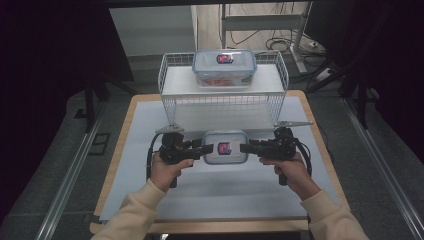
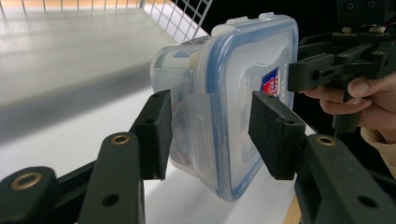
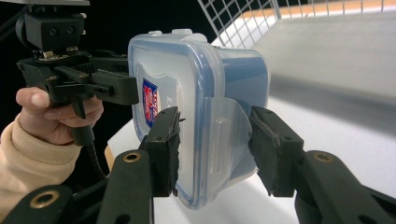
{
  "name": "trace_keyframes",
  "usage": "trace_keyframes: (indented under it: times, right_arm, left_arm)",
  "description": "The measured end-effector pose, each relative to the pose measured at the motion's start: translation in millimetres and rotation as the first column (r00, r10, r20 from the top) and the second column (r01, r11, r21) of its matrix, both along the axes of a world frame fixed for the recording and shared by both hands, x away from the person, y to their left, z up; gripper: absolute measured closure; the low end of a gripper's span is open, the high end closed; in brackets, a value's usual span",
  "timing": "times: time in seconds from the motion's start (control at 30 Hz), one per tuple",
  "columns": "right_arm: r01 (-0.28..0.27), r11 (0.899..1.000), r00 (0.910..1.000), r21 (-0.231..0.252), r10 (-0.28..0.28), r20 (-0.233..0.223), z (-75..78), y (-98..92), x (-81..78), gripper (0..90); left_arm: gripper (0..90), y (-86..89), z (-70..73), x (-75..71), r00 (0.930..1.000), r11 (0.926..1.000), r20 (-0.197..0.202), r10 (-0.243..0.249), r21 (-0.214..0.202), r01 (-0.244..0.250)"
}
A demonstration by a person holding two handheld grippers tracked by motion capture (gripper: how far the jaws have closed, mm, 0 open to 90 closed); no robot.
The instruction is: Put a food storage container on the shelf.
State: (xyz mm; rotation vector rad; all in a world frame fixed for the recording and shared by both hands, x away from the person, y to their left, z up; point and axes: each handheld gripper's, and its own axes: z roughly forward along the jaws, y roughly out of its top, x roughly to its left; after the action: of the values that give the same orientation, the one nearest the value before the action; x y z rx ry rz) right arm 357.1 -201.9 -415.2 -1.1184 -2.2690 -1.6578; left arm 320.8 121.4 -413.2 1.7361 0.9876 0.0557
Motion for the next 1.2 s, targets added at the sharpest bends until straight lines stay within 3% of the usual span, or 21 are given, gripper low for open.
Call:
trace_keyframes:
  times: [0.3, 0.67, 1.2]
  right_arm:
    - [0.009, 1.0, 0.9984, 0.008, -0.01, 0.056, 34.7, -0.8, 16.5, 53.8]
    - [0.015, 1.0, 0.992, 0.013, -0.016, 0.126, 86.7, 6.3, 51.1, 53.8]
    - [0.027, 0.999, 0.988, 0.039, -0.032, 0.151, 141.8, 16.5, 113.2, 53.7]
  left_arm:
    - [50.8, 0.2, 35.1, 20.6, 0.9984, 1.0, 0.055, -0.007, -0.001, 0.007]
    - [50.8, 8.1, 85.3, 57.8, 0.9944, 0.9999, 0.106, -0.005, -0.015, 0.007]
    - [50.9, 19.1, 144.4, 121.8, 0.9894, 0.9998, 0.145, 0.002, -0.021, 0.001]
